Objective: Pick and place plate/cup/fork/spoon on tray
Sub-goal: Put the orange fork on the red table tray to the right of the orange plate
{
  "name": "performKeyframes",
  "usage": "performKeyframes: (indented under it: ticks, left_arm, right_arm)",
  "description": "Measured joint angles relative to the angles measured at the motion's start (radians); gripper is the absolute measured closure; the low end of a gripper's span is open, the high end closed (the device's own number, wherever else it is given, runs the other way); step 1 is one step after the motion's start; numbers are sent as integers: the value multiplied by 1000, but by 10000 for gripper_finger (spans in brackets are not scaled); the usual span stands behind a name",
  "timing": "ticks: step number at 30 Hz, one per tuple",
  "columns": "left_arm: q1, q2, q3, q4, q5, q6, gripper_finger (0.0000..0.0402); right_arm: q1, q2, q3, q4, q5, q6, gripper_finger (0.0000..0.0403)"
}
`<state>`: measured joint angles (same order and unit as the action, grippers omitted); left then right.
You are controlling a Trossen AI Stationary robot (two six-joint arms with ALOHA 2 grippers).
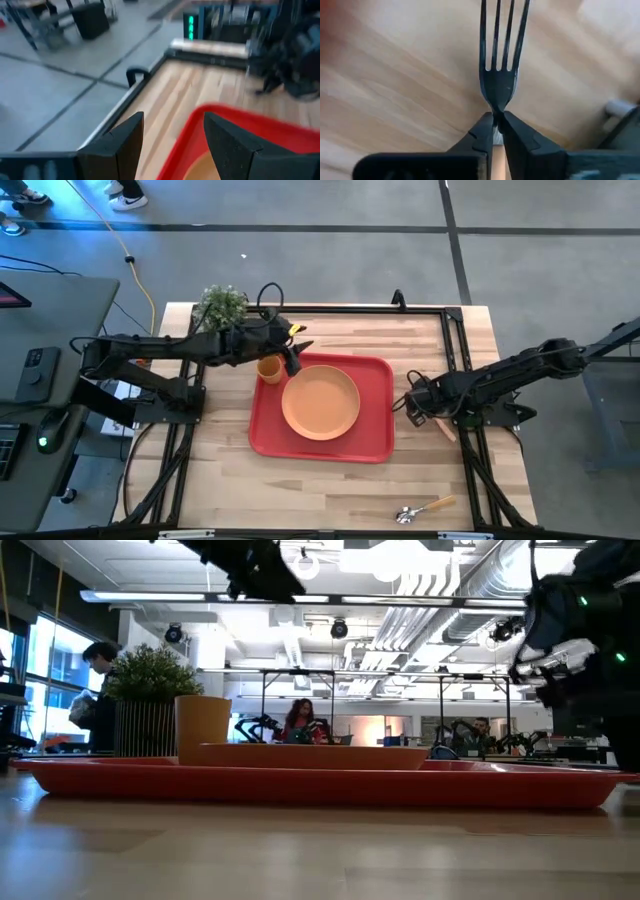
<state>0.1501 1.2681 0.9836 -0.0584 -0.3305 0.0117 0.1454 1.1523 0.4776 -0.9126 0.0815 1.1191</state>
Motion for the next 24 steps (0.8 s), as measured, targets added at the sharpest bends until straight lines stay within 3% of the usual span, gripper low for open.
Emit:
performKeyframes:
  ticks: [5,8,14,20,24]
  left_arm:
    - [0,-1,0,72,0,24,206]
    - [4,7,-1,103,-11,44,206]
    - [18,93,-27,202,-45,111,206]
    - [41,110,-27,217,-47,140,206]
    - [44,102,-27,209,-47,157,206]
  right_arm:
    - [-2,-36,138,-39,137,38,389]
    - [-3,-39,170,80,288,125,395]
    - [-33,-30,116,370,284,214,382]
    - [-54,1,110,431,260,297,381]
    - [-54,96,109,485,264,355,381]
